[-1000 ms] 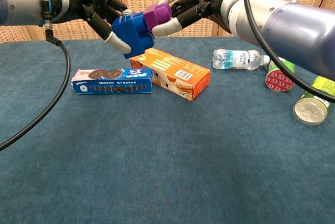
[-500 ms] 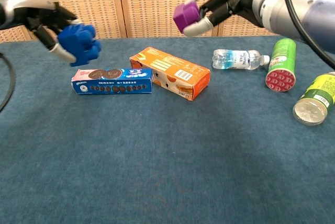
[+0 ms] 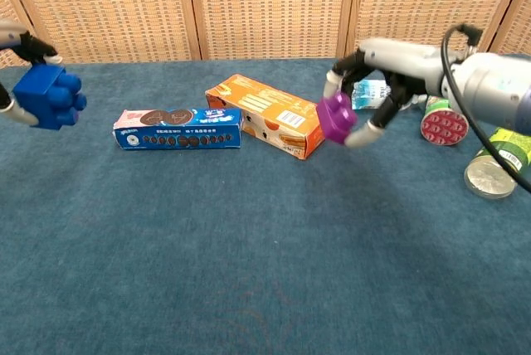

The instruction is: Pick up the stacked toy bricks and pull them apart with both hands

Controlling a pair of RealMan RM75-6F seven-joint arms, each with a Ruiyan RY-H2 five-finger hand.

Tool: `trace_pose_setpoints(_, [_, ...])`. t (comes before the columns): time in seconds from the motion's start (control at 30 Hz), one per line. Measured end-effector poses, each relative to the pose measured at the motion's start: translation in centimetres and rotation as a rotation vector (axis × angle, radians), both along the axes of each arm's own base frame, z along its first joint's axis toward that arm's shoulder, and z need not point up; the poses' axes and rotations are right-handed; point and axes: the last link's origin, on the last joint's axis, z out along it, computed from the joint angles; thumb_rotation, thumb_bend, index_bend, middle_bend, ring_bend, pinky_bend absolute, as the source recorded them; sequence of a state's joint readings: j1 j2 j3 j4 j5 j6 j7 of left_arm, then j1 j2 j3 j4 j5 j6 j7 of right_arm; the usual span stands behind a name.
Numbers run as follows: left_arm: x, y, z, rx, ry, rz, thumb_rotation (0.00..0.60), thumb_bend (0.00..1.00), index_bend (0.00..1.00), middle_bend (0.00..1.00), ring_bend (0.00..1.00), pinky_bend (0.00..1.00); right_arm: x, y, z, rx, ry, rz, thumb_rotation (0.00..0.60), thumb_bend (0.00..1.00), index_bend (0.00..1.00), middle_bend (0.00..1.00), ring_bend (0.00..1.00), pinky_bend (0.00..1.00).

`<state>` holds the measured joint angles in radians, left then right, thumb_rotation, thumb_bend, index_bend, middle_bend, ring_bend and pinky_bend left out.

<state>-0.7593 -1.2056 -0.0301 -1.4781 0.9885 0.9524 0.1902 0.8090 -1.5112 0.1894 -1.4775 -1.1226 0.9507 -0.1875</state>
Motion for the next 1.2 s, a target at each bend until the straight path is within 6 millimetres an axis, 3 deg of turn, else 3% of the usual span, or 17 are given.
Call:
trace_pose_setpoints(0.07, [-0.7,-0.3,-0.5,-0.005,0.009,0.005,0.600,0.00,0.00,0.00,0.01,0.03,-0.7,0.1,-0.3,0.005,0.070,0.022,0.600,0.00,0.07,0.06,0.00,0.00])
trace_pose_setpoints(0.3, [-1.6,-0.6,-0.5,-0.036,-0.014,0.060,0.600,0.00,0.00,0.00,0.00,0.00,-1.1,0.3,0.6,0.000,0.094,0.015,0.600,0.00,0.07,0.06,0.00,0.00])
trace_pose_setpoints(0.53, [-2.2,-1.5,2.2,0.046,-0.107,0.075,0.600,0.00,0.00,0.00,0.00,0.00,-2.3,1.5,4.0,-0.073,0.065,0.049,0.600,0.00,0.07,0.06,0.00,0.00])
trace_pose_setpoints(0.7, [-4.2,-5.1,5.1,0.194,-0.180,0.101,0.600,0.00,0.00,0.00,0.00,0.00,-5.3,3.4,8.1,-0.222,0.081,0.110,0.600,0.00,0.05,0.02,0.00,0.00])
trace_pose_setpoints(0.87, [-6.7,-10.8,7.2,0.343,-0.212,0.159,0.600,0.00,0.00,0.00,0.00,0.00,-9.3,6.6,11.4,-0.344,0.115,0.151,0.600,0.00,0.01,0.00,0.00,0.00])
trace_pose_setpoints(1.07, [-7.8,-15.8,7.5,0.401,-0.183,0.183,0.600,0.00,0.00,0.00,0.00,0.00,-13.7,10.1,13.4,-0.417,0.166,0.113,0.600,0.00,0.00,0.00,0.00,0.00])
trace_pose_setpoints(1.2, [-7.6,-17.7,7.1,0.384,-0.177,0.173,0.600,0.00,0.00,0.00,0.00,0.00,-15.7,11.8,14.1,-0.455,0.152,0.043,0.600,0.00,0.00,0.00,0.00,0.00])
